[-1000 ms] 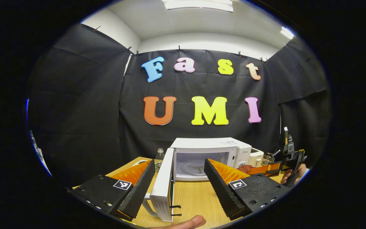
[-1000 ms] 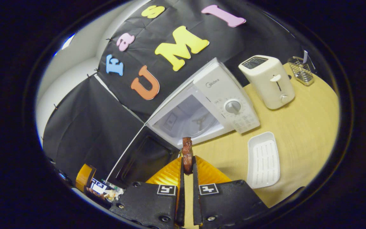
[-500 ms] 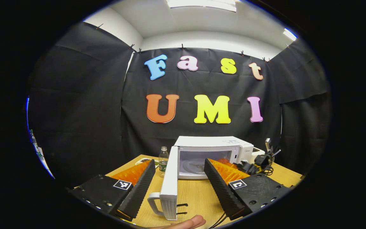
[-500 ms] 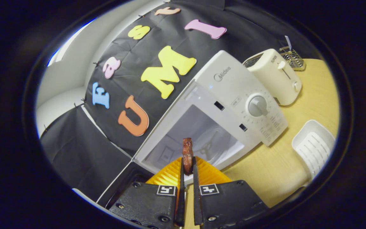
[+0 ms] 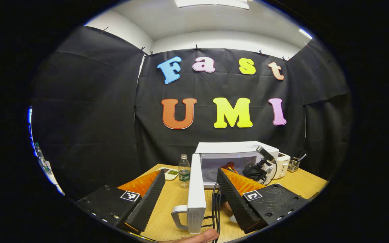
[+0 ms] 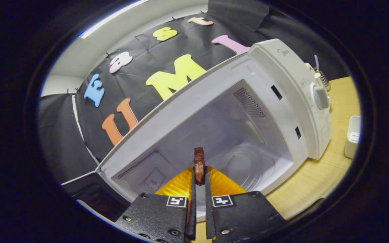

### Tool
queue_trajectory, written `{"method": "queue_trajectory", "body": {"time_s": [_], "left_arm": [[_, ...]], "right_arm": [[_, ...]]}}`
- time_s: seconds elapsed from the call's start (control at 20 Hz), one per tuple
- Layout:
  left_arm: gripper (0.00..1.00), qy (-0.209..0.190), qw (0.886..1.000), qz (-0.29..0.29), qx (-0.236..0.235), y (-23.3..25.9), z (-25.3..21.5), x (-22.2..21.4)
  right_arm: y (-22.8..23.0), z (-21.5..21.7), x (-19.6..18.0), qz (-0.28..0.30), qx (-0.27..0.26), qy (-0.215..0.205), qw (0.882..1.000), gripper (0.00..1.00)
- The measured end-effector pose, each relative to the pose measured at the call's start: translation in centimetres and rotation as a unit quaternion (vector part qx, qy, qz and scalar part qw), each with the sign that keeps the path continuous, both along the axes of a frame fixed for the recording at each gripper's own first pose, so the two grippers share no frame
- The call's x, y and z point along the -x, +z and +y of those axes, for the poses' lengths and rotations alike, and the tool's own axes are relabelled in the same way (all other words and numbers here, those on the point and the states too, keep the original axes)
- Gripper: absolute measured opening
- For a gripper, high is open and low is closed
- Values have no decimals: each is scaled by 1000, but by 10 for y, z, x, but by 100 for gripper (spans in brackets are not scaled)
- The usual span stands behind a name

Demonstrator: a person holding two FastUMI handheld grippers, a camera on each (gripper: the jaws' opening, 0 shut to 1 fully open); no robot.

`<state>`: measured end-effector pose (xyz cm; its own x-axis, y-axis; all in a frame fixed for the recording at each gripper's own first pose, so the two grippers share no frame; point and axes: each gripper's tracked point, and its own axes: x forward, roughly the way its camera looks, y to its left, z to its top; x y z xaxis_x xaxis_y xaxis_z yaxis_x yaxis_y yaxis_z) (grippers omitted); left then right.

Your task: Open the microwave oven with the left hand, put the food in, and close the microwave oven.

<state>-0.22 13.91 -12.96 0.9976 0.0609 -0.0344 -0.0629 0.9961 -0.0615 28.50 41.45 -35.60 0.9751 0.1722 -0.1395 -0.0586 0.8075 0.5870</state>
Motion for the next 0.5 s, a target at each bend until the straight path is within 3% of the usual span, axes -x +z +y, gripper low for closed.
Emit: {"method": "queue_trajectory", "body": {"time_s": [0.2,0.25,0.3,0.35,0.4,0.45,0.5], "left_arm": [[95,6,1000,7,-2,-9,6,-2],[95,5,1000,9,-5,-11,6,-4],[95,4,1000,11,-6,-13,5,-5],[95,3,1000,11,-6,-13,3,-6],[95,1,1000,12,-5,-14,2,-6],[95,-1,1000,13,-3,-15,1,-7],[95,-2,1000,13,-1,-15,0,-7]], "right_arm": [[-13,2,-15,-11,67,-8,998,15],[-14,1,-16,-13,86,-8,996,7],[-14,0,-17,-17,97,-8,995,17],[-12,-3,-18,-19,106,-5,994,18],[-12,-3,-19,-21,113,-1,993,10],[-13,-3,-20,-22,116,2,993,11],[-13,-5,-21,-21,120,4,993,20]]}}
